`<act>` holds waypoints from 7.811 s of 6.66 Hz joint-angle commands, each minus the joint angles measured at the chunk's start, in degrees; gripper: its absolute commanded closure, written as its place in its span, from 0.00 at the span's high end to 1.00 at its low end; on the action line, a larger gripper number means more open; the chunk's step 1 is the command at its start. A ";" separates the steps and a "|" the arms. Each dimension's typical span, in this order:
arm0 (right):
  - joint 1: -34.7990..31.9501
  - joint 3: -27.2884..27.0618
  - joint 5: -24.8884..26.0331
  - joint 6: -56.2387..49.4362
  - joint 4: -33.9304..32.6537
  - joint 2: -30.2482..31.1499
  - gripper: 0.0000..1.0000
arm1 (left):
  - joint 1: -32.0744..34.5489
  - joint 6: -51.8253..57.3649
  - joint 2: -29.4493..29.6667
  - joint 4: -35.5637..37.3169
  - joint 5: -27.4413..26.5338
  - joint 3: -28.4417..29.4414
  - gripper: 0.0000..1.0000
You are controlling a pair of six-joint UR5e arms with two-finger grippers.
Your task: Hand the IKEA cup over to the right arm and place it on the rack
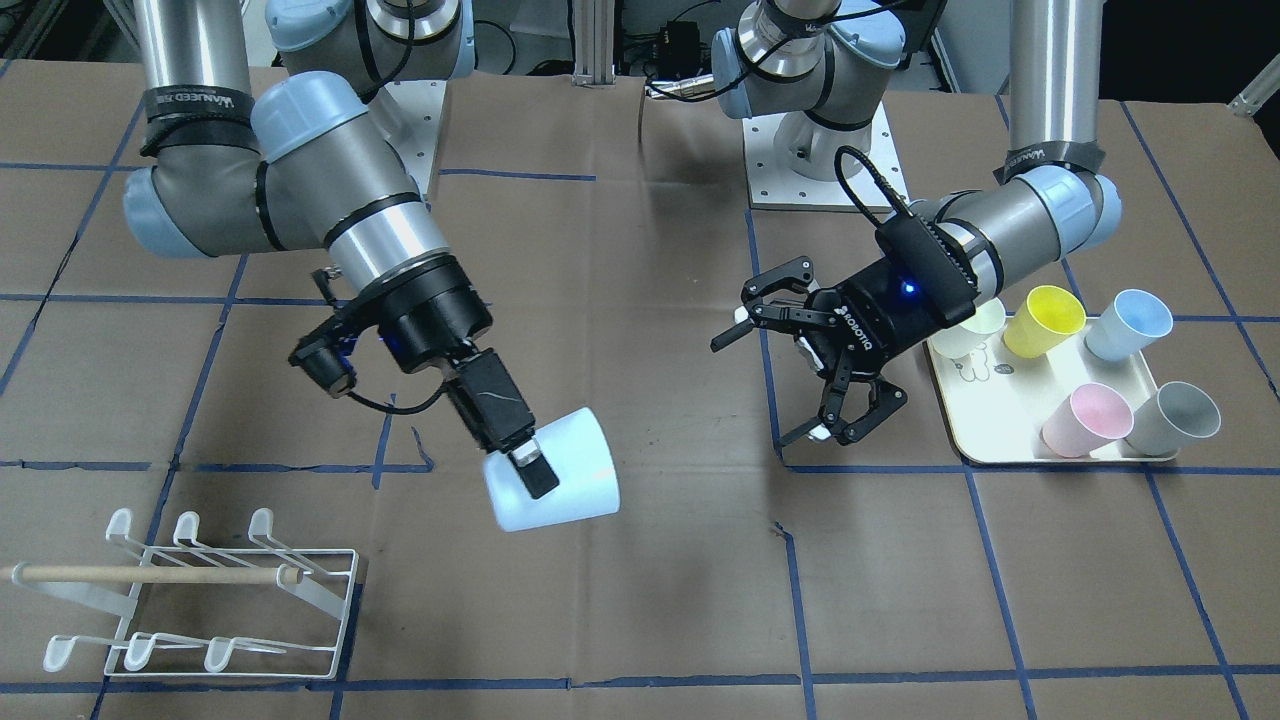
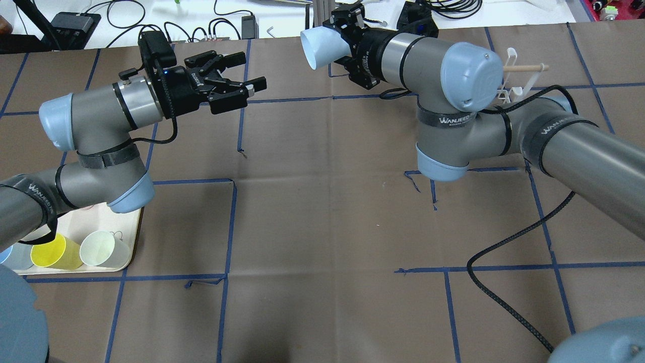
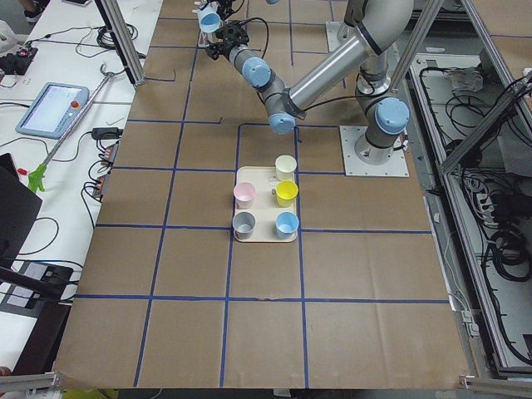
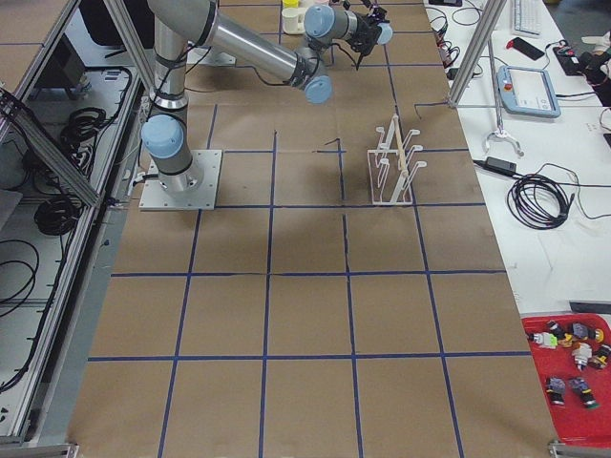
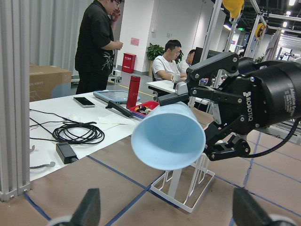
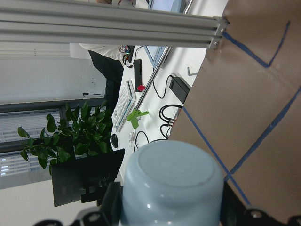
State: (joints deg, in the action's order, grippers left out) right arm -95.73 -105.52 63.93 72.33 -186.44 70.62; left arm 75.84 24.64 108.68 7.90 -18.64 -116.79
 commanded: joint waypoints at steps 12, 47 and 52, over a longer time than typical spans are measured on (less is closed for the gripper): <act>15.23 6.31 12.36 -71.10 -15.09 -15.68 0.36 | 12.67 -21.57 -18.66 -99.48 -71.54 27.86 0.99; 2.83 -8.65 12.27 8.44 -9.03 9.10 1.00 | -11.86 8.57 -18.27 -96.15 -67.18 25.54 0.00; 2.83 -8.65 12.27 8.44 -8.95 8.93 1.00 | -6.18 12.09 -8.07 -65.74 -27.44 27.59 0.00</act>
State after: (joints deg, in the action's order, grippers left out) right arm -92.90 -114.17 76.20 80.77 -195.38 79.66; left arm 66.67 36.47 98.35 -67.48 -50.76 -88.45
